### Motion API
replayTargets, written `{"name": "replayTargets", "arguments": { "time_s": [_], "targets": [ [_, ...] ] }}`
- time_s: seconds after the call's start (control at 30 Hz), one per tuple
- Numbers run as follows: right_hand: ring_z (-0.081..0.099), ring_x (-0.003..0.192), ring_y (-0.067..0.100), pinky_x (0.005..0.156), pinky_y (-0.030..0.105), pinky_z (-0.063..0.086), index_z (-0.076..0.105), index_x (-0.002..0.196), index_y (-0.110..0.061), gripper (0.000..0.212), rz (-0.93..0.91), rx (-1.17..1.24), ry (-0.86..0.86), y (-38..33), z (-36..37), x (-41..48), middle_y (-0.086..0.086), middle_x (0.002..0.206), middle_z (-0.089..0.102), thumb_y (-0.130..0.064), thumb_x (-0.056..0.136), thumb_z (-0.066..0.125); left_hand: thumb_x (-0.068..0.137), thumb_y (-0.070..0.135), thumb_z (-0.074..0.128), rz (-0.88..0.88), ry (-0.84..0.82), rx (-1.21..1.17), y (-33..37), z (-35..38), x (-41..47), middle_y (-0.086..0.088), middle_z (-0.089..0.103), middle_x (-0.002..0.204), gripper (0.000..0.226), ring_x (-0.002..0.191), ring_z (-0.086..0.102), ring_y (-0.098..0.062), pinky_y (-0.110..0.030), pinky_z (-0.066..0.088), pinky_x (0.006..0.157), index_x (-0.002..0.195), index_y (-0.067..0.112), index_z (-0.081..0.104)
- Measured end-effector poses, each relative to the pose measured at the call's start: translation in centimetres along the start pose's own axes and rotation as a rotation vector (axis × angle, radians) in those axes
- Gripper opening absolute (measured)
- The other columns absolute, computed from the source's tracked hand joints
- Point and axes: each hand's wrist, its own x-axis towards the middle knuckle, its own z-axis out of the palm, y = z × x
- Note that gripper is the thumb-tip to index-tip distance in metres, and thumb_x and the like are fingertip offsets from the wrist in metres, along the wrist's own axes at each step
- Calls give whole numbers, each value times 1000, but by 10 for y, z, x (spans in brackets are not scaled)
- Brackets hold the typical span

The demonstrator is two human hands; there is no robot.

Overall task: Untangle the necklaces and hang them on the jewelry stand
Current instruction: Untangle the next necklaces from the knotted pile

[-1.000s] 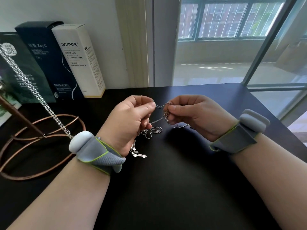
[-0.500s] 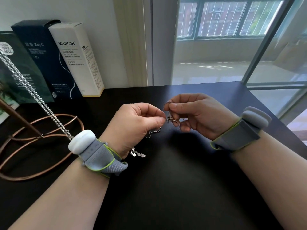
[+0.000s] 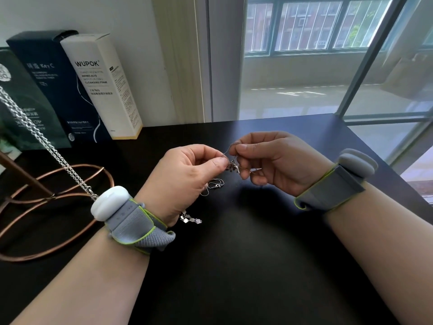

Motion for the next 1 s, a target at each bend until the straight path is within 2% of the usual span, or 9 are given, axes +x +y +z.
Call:
{"name": "replayTargets", "arguments": {
  "time_s": [0.13, 0.2, 0.33, 0.47, 0.57, 0.63, 0.77, 1.0],
  "targets": [
    [38, 46, 13, 39, 20, 17, 64, 83, -4, 13, 0, -20, -7, -1, -2, -1, 4, 56, 51, 1, 86, 53, 86, 14, 61, -18, -22, -80, 1, 1, 0, 8, 50, 53, 9, 45, 38, -6, -24, 35, 48, 80, 11, 66],
    [32, 44, 10, 43, 23, 12, 64, 84, -3, 16, 7, -8, -43, -3, -3, -3, 1, 53, 49, 7, 83, 51, 87, 15, 58, -18, -34, -113, 2, 1, 0, 4, 47, 55, 10, 44, 36, -5, -25, 33, 49, 81, 10, 65],
    [24, 39, 6, 44, 23, 9, 70, 82, -6, 24, 18, -26, -91, -5, -3, -4, -3, 50, 48, 11, 70, 59, 90, 15, 54, -32, -55, -186, 4, 0, 0, 2, 45, 58, 15, 45, 34, -5, -25, 31, 49, 81, 8, 62],
    [23, 39, 7, 42, 21, 10, 75, 78, -9, 24, 22, -89, -71, -7, -2, -5, 1, 50, 42, 11, 71, 62, 92, 16, 52, -50, -69, -219, 4, 0, 1, 2, 44, 57, 17, 46, 33, -6, -27, 30, 51, 81, 7, 62],
    [22, 39, 8, 42, 21, 10, 74, 76, -9, 19, 24, -140, -63, -8, 1, -7, 14, 68, 39, 6, 72, 65, 92, 19, 50, -70, -93, -254, 5, 0, 1, 2, 42, 56, 22, 45, 29, -8, -27, 29, 51, 76, 8, 60],
    [22, 41, 9, 43, 22, 10, 74, 75, -9, 13, 13, -156, -61, -8, 2, -7, 16, 76, 35, 1, 70, 68, 93, 21, 50, -80, -97, -271, 5, 0, 2, 1, 42, 55, 24, 44, 28, -9, -27, 28, 50, 74, 8, 59],
    [22, 43, 11, 43, 23, 11, 74, 74, -11, 10, 11, -194, -68, -7, 1, -6, 11, 68, 35, -9, 65, 73, 93, 21, 50, -90, -99, -293, 4, 0, 2, 1, 42, 55, 24, 45, 27, -10, -27, 28, 50, 74, 8, 58],
    [23, 37, 8, 37, 19, 15, 70, 84, -5, 10, 4, -234, -106, -8, 2, -9, -4, 43, 42, -3, 73, 70, 92, 23, 50, -110, -124, -335, 4, -1, 2, 2, 42, 53, 24, 44, 26, -10, -28, 27, 51, 74, 9, 57]
  ]
}}
